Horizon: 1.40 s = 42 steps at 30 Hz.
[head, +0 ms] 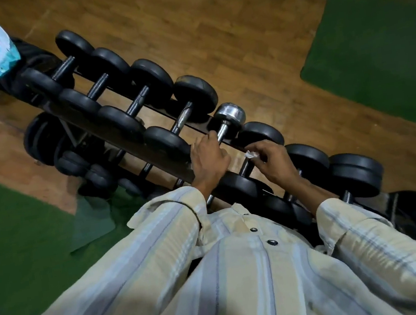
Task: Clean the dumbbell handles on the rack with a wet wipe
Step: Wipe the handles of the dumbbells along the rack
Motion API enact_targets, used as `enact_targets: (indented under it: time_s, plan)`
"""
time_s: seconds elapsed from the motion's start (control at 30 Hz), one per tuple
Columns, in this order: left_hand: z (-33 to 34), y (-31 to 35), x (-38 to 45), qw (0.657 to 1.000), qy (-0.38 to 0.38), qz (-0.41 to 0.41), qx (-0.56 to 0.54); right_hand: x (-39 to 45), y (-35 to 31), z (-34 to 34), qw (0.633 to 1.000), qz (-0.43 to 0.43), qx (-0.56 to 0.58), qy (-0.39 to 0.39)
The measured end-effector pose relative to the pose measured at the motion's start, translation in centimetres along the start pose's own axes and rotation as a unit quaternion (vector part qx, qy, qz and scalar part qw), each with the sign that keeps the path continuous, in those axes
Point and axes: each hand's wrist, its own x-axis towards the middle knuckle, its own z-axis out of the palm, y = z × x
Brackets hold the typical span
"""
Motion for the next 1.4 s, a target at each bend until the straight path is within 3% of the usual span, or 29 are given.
enact_targets:
  time_s: [0.23,0.4,0.47,0.57,0.63,0.7,0.93,1.0,1.1,1.2,1.27,1.4]
  plan:
    - [0.3,0.8,-3.3,0.999,-0.013,-0.037,0.003,-0.7,1.3,0.7,0.989,-0.091,-0.105,0.042]
    - [0.9,1.1,-5.2,0.997,-0.030,-0.076,0.013,-0.3,1.7,0.8,0.949,-0.113,-0.294,0.017]
    - [1.0,1.0,-5.7,0.995,-0.027,-0.100,0.004,-0.7,2.1,1.1,0.957,-0.089,-0.276,-0.010]
    - [1.2,1.3,-6.0,0.993,-0.026,-0.112,-0.006,-1.3,2.2,1.2,0.986,-0.066,-0.126,-0.092]
    - [1.2,1.6,-6.0,0.992,-0.032,-0.118,0.000,-1.6,1.9,0.8,0.976,-0.101,-0.078,-0.176]
    - [1.2,1.7,-6.0,0.992,-0.040,-0.120,0.004,-1.3,1.9,0.1,0.967,-0.115,-0.082,-0.210]
    - [1.0,1.9,-5.8,0.990,-0.065,-0.124,0.004,1.1,2.8,-1.1,0.936,-0.104,-0.330,-0.061]
    - [0.8,2.0,-5.7,0.990,-0.072,-0.125,0.005,0.5,3.1,-0.4,0.935,-0.094,-0.335,-0.070]
    - [0.8,2.0,-5.4,0.989,-0.078,-0.128,0.006,-0.9,2.6,0.4,0.954,-0.138,-0.199,-0.176]
    - [0.8,2.0,-5.0,0.987,-0.090,-0.133,0.004,-1.6,1.3,0.1,0.943,-0.188,-0.117,-0.249]
    - [0.7,2.0,-4.7,0.985,-0.105,-0.138,0.000,-1.8,1.5,-0.1,0.944,-0.178,-0.156,-0.229]
    - [0.2,2.3,-3.8,0.978,-0.145,-0.149,0.000,-1.6,2.0,-0.4,0.918,-0.130,-0.338,-0.163]
